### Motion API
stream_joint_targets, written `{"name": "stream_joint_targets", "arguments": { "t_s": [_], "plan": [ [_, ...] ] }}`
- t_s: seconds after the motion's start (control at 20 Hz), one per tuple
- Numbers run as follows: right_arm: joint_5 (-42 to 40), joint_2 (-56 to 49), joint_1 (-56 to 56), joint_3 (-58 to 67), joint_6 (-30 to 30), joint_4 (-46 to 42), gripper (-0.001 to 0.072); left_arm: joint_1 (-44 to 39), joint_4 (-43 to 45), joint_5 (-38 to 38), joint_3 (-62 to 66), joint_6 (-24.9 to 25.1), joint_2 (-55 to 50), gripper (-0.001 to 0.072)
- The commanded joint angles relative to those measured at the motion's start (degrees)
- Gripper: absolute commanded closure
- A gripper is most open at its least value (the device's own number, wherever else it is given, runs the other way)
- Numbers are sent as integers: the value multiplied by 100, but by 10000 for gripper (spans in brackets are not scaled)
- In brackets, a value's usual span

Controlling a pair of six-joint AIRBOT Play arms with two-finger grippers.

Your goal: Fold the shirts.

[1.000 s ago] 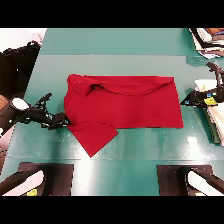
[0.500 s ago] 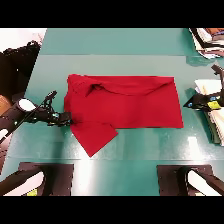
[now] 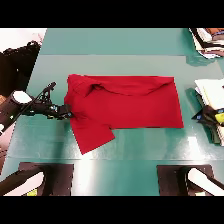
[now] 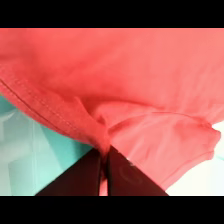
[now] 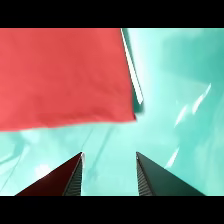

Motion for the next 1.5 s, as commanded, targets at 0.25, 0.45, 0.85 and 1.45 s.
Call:
{"name": "stream_joint_targets", "arguments": {
  "t_s": [0.25, 0.45, 0.85, 1.45],
  "plan": [
    [-1095, -868, -214, -946, -391, 981, 326, -2, -11, 39, 52, 11, 4, 679],
    [-1123, -988, -201, -949, -411, 1029, 359, -2, -11, 120, 52, 7, 4, 679],
    [-809, -883, 588, -413, -704, 1036, 694, -2, 278, 291, 444, -251, 734, 681],
    [-1528, 1853, 892, 3995, -667, 1051, 694, -2, 774, -529, 5960, -361, 2059, 680]
  ]
}}
